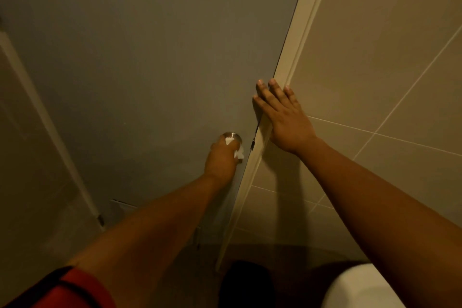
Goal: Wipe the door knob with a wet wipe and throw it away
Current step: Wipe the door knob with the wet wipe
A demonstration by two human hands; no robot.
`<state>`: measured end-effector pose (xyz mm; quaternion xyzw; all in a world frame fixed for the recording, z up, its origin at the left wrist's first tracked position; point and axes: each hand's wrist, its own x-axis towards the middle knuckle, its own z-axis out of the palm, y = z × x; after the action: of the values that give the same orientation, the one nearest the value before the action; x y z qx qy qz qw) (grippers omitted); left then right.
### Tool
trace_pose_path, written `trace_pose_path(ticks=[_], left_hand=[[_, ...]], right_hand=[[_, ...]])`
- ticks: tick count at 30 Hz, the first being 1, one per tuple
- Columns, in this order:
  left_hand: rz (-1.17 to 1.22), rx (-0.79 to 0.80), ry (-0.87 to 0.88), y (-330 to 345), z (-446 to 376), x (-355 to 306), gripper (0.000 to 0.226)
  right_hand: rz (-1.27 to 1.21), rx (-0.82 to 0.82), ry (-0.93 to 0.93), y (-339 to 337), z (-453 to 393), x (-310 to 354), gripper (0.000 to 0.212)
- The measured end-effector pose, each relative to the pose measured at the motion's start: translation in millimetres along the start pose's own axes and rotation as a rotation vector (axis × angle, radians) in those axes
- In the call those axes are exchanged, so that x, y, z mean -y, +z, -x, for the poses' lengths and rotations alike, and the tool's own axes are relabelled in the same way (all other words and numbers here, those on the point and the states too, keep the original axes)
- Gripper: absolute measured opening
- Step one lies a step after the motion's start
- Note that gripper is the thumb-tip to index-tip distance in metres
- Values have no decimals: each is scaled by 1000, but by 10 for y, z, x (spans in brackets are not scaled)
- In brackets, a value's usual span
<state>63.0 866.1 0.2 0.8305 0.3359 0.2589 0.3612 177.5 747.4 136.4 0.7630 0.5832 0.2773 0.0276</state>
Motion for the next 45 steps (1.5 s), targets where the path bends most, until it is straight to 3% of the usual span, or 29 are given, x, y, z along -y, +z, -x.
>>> trace_pose_path(ticks=[2,5,7,9,10,13,17,19,22,26,29,36,42,45], left_hand=[[251,-45,-139,24,16,-80,40],[907,49,-484,-6,-4,-148,41],[1301,105,-585,-50,-3,-108,48],[1444,113,-612,-46,-14,-68,55],[1363,105,-606,-41,-21,-80,53],[797,67,-469,-45,-26,-140,41],[-92,74,61,-113,15,-54,33],[-251,104,139,-120,49,-32,38],[-321,119,162,-103,65,21,39],[-162,182,163,-183,63,144,43],[-152,196,255,-327,109,192,43],[60,78,324,-654,62,247,29],[89,55,259,-676,-32,225,19],[110,92,248,-689,-63,173,32]], right_hand=[[-10,-8,0,9,-2,8,79],[-26,-8,-3,8,-3,10,78],[-44,-4,4,-3,-1,12,77],[-50,-7,6,-13,4,11,76],[-47,-10,4,-18,5,8,75],[-42,-6,1,-17,3,8,74],[-41,0,5,-15,2,23,75],[-35,10,8,-26,0,27,77],[-35,21,14,-40,-6,22,78],[-75,-28,38,-24,21,76,77],[-158,-69,95,130,154,248,67],[-685,77,327,587,271,746,35],[-1047,124,607,686,219,1007,43],[-1165,115,686,711,250,1085,45]])
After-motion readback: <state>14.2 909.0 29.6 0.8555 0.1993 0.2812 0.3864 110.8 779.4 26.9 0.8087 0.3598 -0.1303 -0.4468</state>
